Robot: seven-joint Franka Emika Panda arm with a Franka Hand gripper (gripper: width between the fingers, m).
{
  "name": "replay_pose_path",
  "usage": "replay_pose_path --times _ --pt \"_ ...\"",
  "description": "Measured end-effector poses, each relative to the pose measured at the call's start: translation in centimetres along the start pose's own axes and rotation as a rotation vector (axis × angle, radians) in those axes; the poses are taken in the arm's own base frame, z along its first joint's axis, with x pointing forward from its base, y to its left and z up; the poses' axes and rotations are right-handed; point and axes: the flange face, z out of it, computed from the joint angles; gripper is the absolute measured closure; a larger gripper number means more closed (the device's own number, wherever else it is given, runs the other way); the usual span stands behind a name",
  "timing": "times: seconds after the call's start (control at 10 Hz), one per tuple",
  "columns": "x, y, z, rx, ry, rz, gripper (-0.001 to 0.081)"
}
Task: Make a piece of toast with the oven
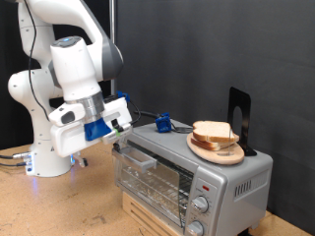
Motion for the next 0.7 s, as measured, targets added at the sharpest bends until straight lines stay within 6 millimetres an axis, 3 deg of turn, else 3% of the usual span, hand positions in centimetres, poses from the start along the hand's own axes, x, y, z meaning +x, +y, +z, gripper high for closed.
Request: replay_pose_path --times 0.7 --pt "5.3 -0.2 4.4 -0.053 0.022 0.077 -0.0003"
